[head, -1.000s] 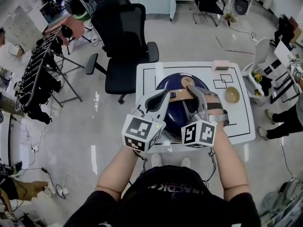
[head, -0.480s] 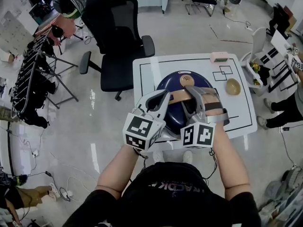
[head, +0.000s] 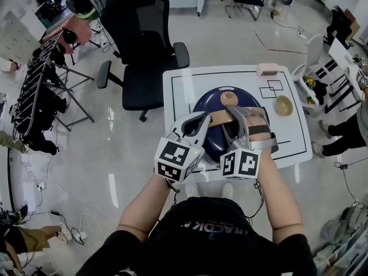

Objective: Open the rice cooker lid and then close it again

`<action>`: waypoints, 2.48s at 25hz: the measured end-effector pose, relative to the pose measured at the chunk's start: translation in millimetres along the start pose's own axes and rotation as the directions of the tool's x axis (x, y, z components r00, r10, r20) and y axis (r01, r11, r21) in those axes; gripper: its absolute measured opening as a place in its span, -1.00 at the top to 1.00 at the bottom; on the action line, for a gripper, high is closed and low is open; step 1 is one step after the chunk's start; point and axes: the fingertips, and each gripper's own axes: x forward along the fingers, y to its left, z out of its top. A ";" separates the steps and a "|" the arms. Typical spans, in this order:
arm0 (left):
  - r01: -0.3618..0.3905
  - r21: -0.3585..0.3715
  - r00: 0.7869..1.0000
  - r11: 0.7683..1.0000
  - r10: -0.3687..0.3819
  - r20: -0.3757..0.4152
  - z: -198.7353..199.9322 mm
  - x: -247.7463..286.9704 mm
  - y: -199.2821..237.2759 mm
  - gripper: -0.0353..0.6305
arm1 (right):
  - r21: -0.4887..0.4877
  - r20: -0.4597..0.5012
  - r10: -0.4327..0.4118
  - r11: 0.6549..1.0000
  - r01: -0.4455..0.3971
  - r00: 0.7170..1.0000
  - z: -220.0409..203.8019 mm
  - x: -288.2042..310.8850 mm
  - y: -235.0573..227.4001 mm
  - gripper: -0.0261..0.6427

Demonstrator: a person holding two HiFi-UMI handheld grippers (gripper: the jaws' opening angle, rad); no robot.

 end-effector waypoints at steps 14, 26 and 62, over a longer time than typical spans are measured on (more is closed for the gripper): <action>0.061 -0.011 0.998 0.998 -0.061 0.013 0.9 -7.3 -2.5 0.63 | -0.040 -0.014 -0.059 0.997 0.059 0.998 -6.8 -9.0 0.8 0.39; 0.034 -0.012 0.998 0.999 -0.033 0.056 14.7 -28.5 -23.5 0.61 | 0.478 0.114 -0.129 0.877 0.059 0.985 -27.3 -76.4 -28.6 0.64; -0.288 -0.056 0.949 0.956 0.293 0.115 -2.5 -141.8 -261.4 0.88 | 0.697 0.646 -0.079 0.468 -0.544 0.759 -73.4 -290.3 13.5 0.92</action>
